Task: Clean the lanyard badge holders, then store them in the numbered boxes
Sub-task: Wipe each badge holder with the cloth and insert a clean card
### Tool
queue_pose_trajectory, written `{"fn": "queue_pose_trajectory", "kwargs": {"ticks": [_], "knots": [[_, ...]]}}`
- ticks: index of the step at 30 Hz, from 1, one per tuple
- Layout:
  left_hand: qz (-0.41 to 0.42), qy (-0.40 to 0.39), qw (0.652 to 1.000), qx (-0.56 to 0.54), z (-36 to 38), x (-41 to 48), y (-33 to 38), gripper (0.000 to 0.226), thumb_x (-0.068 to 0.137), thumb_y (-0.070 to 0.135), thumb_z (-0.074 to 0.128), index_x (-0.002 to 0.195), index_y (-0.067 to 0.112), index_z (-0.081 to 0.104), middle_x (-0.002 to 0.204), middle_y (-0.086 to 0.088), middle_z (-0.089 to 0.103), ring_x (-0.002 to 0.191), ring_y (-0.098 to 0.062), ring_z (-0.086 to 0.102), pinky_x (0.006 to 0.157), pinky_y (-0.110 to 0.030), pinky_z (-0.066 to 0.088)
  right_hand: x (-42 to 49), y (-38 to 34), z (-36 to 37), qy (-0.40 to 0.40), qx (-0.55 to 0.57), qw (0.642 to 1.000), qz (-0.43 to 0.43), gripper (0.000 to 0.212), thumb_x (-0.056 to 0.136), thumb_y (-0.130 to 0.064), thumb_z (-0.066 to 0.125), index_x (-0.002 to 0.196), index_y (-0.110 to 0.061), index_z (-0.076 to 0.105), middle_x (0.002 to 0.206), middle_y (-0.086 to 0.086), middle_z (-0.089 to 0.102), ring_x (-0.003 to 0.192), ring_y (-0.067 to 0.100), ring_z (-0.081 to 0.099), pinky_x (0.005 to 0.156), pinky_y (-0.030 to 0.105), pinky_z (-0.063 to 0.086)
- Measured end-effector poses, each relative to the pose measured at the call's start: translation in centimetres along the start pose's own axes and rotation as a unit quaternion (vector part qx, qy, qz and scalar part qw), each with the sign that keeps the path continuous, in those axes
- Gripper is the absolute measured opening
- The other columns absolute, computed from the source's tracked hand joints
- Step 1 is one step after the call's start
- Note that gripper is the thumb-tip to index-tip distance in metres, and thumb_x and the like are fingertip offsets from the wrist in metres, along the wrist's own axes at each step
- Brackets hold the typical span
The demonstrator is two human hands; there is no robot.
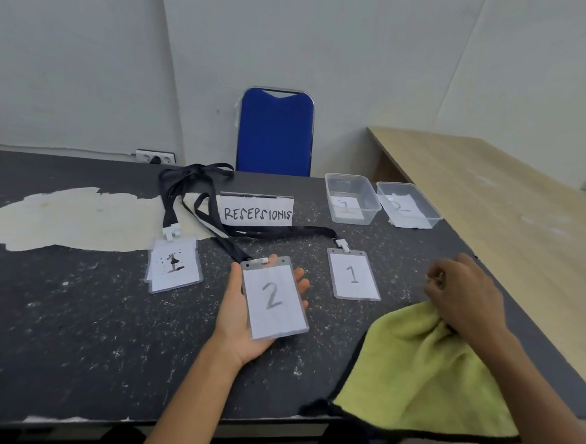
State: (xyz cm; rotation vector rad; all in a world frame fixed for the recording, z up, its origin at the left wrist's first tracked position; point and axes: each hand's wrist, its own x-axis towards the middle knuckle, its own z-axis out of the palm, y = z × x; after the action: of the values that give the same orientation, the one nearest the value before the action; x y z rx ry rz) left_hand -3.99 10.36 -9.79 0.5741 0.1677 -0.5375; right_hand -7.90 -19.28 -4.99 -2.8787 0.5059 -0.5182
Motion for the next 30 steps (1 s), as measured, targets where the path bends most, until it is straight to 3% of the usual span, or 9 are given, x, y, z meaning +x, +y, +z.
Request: {"fn": "queue_pose_trajectory", "kwargs": {"ticks": [6, 10, 13, 15, 17, 21, 23, 25, 30], "knots": [[0.002, 0.002, 1.0, 0.003, 0.3, 0.1, 0.0, 0.071, 0.092, 0.068, 0.023, 0.133, 0.021, 0.056, 0.125, -0.017, 0.063, 0.104, -0.032, 0.067, 0.097, -0.044, 0.043, -1.4, -0.1, 1.0, -0.039, 0.008, 0.999, 0.025, 0.018, 0.089, -0.039, 0.054, 0.091, -0.027, 0.067, 0.095, -0.003, 0.055, 0.082, 0.021, 0.053, 0.068, 0.033, 0.043], [0.002, 0.007, 1.0, 0.015, 0.0, 0.4, 0.0, 0.069, 0.093, 0.067, 0.023, 0.131, 0.022, 0.058, 0.125, -0.017, 0.064, 0.107, -0.032, 0.066, 0.096, -0.045, 0.044, -2.7, -0.7, 1.0, -0.069, 0.061, 0.996, -0.001, 0.043, 0.085, -0.059, 0.051, 0.111, -0.027, 0.064, 0.117, -0.002, 0.059, 0.102, 0.018, 0.055, 0.082, 0.038, 0.049], [0.005, 0.008, 1.0, 0.02, -0.1, 0.6, 0.0, 0.067, 0.093, 0.066, 0.024, 0.127, 0.021, 0.06, 0.124, -0.017, 0.064, 0.104, -0.032, 0.067, 0.097, -0.046, 0.043, -4.1, 0.5, 0.3, -0.23, 0.058, 0.971, -0.037, 0.1, 0.061, -0.088, 0.041, 0.142, -0.03, 0.036, 0.153, -0.004, 0.026, 0.137, 0.019, 0.03, 0.106, 0.041, 0.037], [0.009, 0.009, 1.0, 0.025, -0.1, 0.6, -0.1, 0.067, 0.093, 0.066, 0.024, 0.127, 0.021, 0.061, 0.124, -0.017, 0.064, 0.105, -0.032, 0.067, 0.097, -0.046, 0.043, -5.1, 1.2, 0.4, -0.293, 0.018, 0.953, -0.074, 0.126, 0.044, -0.099, 0.033, 0.15, -0.035, 0.013, 0.158, -0.014, -0.004, 0.146, 0.018, 0.004, 0.115, 0.044, 0.022], [0.01, 0.01, 1.0, 0.027, -0.1, 0.7, -0.1, 0.068, 0.093, 0.066, 0.024, 0.126, 0.021, 0.062, 0.124, -0.017, 0.064, 0.106, -0.032, 0.066, 0.096, -0.045, 0.046, -5.7, 1.4, 1.4, -0.24, 0.022, 0.967, -0.082, 0.123, 0.045, -0.1, 0.031, 0.148, -0.037, 0.017, 0.158, -0.014, -0.001, 0.145, 0.016, 0.004, 0.117, 0.043, 0.017], [0.018, 0.02, 0.999, 0.034, 0.1, 0.9, 0.0, 0.072, 0.094, 0.066, 0.021, 0.109, 0.019, 0.074, 0.122, -0.017, 0.065, 0.104, -0.031, 0.067, 0.088, -0.049, 0.05, -5.9, 1.2, 3.3, -0.097, 0.081, 0.987, -0.095, 0.083, 0.069, -0.086, 0.035, 0.133, -0.034, 0.046, 0.149, -0.011, 0.031, 0.138, 0.014, 0.026, 0.112, 0.038, 0.023], [0.022, 0.02, 0.999, 0.039, 0.4, 0.9, 0.1, 0.076, 0.094, 0.066, 0.019, 0.102, 0.018, 0.077, 0.12, -0.017, 0.066, 0.102, -0.031, 0.068, 0.087, -0.049, 0.05, -5.7, 1.4, 3.6, -0.077, 0.092, 0.987, -0.111, 0.07, 0.08, -0.075, 0.038, 0.131, -0.029, 0.05, 0.145, -0.01, 0.038, 0.134, 0.014, 0.032, 0.11, 0.036, 0.026], [0.021, 0.023, 0.999, 0.04, 0.6, 1.0, 0.0, 0.077, 0.094, 0.066, 0.018, 0.11, 0.016, 0.074, 0.119, -0.017, 0.067, 0.103, -0.031, 0.068, 0.09, -0.046, 0.052, -5.9, 1.6, 3.7, -0.067, 0.099, 0.985, -0.126, 0.064, 0.087, -0.07, 0.036, 0.131, -0.026, 0.052, 0.142, -0.009, 0.042, 0.131, 0.014, 0.037, 0.109, 0.037, 0.03], [0.013, -0.001, 1.0, 0.017, 0.6, 0.5, 0.0, 0.063, 0.096, 0.059, 0.024, 0.133, 0.02, 0.056, 0.122, -0.019, 0.064, 0.109, -0.034, 0.065, 0.094, -0.049, 0.05, -6.1, 1.8, 3.1, -0.086, 0.144, 0.975, -0.142, 0.053, 0.082, -0.05, 0.046, 0.132, -0.033, 0.047, 0.141, -0.019, 0.039, 0.133, 0.01, 0.035, 0.112, 0.041, 0.026]]}}
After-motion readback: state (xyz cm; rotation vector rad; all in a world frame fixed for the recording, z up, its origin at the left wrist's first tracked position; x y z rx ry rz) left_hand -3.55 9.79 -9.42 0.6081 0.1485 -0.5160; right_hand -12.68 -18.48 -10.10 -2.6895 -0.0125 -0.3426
